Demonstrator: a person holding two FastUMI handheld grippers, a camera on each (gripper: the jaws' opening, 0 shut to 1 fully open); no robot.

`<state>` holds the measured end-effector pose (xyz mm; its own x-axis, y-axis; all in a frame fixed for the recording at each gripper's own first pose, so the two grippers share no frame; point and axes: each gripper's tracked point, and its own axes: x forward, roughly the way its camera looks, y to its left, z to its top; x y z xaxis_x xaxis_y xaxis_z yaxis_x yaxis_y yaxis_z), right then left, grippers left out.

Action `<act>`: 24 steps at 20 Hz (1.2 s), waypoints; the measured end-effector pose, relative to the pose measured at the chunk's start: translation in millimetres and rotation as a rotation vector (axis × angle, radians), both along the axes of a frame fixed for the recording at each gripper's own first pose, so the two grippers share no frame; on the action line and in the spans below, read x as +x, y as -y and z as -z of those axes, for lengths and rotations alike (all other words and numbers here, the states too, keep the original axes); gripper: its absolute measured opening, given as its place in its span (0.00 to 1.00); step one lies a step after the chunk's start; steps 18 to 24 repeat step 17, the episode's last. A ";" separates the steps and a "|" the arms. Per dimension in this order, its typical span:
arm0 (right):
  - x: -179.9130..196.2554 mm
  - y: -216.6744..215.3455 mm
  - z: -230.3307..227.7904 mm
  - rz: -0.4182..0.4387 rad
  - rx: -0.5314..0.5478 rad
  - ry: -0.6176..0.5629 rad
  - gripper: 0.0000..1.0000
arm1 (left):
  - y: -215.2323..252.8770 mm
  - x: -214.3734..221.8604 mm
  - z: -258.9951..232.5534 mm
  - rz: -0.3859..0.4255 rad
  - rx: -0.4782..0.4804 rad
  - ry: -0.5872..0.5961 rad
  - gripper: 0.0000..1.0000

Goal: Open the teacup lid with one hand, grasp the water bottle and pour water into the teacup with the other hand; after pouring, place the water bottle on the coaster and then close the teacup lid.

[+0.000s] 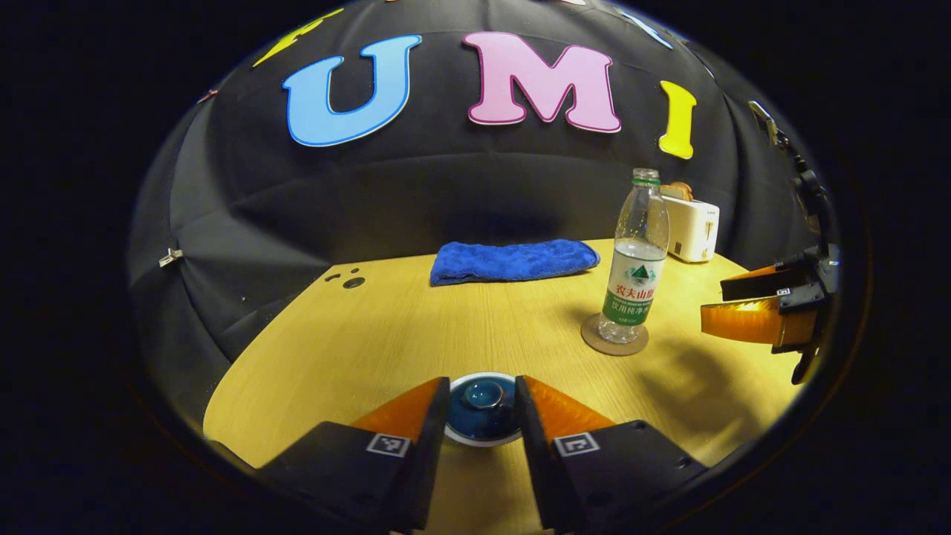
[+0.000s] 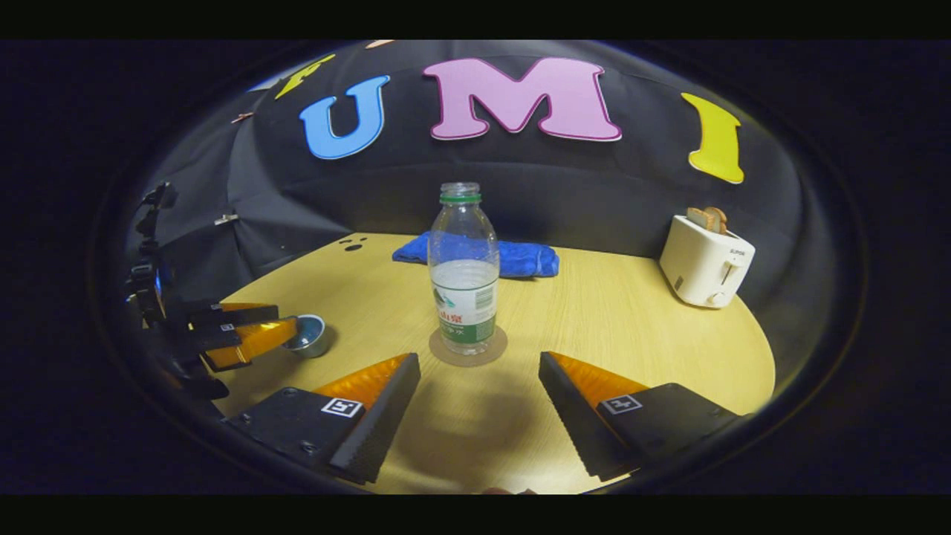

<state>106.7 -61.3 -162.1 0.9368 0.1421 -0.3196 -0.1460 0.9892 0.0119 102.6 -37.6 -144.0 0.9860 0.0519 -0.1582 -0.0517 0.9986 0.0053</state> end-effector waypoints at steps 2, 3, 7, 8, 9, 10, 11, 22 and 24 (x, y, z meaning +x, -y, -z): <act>-3.7 2.3 -17.4 0.017 0.002 0.022 1.00 | -3.4 -10.2 -20.4 -0.003 0.001 0.025 0.74; -6.9 4.4 -26.9 0.026 0.008 0.032 1.00 | -7.6 -16.2 -33.1 -0.011 0.007 0.043 0.94; -22.5 10.9 -76.6 0.069 0.023 0.095 1.00 | -12.1 -47.1 -98.5 -0.011 0.027 0.153 0.98; -27.1 14.2 -90.7 0.082 0.023 0.114 1.00 | -12.2 -55.3 -116.5 -0.014 0.036 0.182 0.98; -33.0 16.3 -104.6 0.094 0.025 0.136 1.00 | -11.9 -64.1 -133.1 -0.016 0.038 0.205 0.98; -39.3 19.1 -119.9 0.102 0.026 0.159 1.00 | -9.4 -73.4 -149.1 -0.019 0.036 0.224 0.98; -45.5 21.2 -131.7 0.109 0.025 0.179 1.00 | -8.4 -84.5 -166.8 -0.028 0.036 0.251 0.98; -92.0 29.7 -199.5 0.098 0.021 0.288 0.99 | -1.4 -149.5 -240.7 -0.119 -0.018 0.379 0.97; -92.0 29.7 -199.5 0.098 0.021 0.288 0.99 | -1.4 -149.5 -240.7 -0.119 -0.018 0.379 0.97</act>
